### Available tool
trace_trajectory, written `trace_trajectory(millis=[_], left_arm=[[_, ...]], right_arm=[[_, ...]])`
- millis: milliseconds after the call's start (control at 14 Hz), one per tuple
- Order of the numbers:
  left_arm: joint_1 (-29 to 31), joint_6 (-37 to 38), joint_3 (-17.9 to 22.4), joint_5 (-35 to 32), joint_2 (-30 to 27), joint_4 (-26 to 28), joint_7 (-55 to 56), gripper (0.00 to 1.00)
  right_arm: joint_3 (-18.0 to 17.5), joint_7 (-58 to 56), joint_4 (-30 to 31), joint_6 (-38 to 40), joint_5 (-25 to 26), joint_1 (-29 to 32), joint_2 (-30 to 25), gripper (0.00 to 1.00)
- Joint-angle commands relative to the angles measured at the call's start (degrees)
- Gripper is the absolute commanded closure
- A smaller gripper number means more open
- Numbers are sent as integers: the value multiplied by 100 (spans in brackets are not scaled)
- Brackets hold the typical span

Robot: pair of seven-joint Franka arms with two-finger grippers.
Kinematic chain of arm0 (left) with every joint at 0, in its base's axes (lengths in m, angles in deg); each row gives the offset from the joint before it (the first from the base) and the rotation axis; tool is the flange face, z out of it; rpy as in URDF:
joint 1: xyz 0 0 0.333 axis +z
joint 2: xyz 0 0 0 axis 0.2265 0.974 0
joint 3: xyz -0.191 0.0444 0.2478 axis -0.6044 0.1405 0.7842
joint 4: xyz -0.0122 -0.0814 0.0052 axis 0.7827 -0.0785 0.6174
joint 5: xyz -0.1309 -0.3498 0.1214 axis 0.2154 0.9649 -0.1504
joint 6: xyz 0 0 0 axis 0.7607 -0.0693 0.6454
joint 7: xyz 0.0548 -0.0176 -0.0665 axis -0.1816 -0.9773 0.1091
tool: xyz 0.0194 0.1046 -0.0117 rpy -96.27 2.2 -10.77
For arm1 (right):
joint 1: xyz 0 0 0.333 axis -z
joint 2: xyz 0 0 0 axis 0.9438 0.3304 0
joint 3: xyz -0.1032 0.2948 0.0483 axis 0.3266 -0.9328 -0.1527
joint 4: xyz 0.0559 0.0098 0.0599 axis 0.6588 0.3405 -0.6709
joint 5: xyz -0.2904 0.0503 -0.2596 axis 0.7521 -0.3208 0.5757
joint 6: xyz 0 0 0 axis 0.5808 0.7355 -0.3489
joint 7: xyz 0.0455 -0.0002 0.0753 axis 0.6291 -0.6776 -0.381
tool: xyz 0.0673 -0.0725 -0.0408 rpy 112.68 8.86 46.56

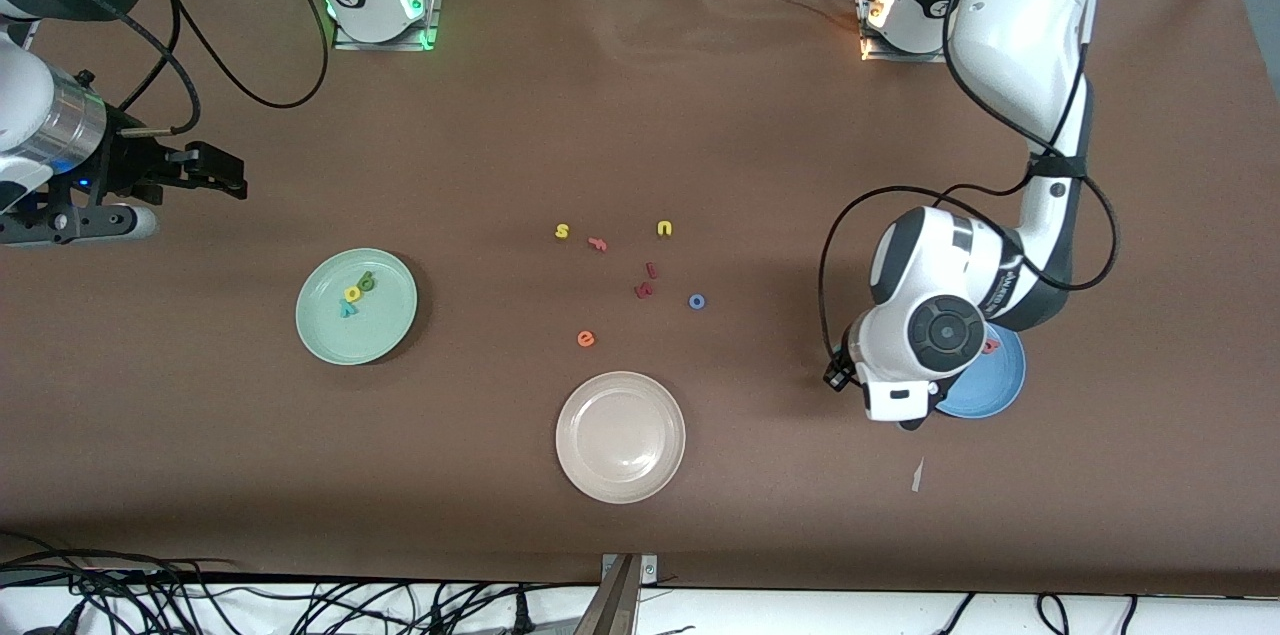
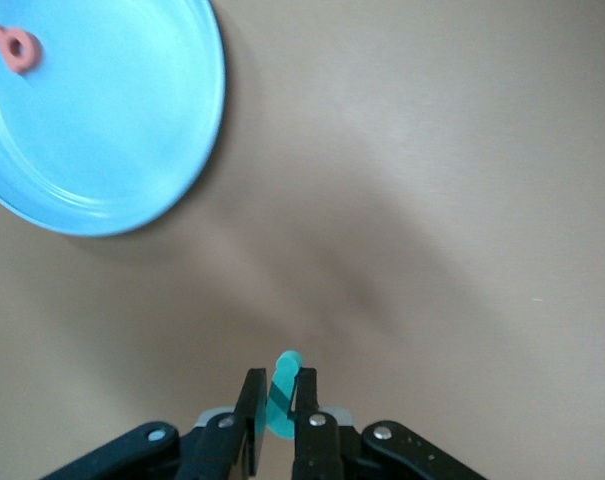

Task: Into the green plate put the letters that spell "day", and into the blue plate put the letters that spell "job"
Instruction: 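Carry the cyan l onto the blue plate and open the left gripper, then move the left gripper to the blue o among the central letters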

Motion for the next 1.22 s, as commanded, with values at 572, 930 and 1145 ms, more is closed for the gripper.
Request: trace_trajectory(millis=[572, 930, 1145], left_arm=[[1039, -2514, -3, -548, -1275, 3173, -3351, 94], [1198, -2130, -21, -470, -1327, 2894, -4172, 0], [866, -1917, -222, -320, -1327, 2708, -2781, 0]], right_arm=[[3, 27, -4, 75, -109, 4, -17, 0], [3, 27, -4, 75, -109, 4, -17, 0], [3, 27, -4, 66, -109, -5, -17, 0]])
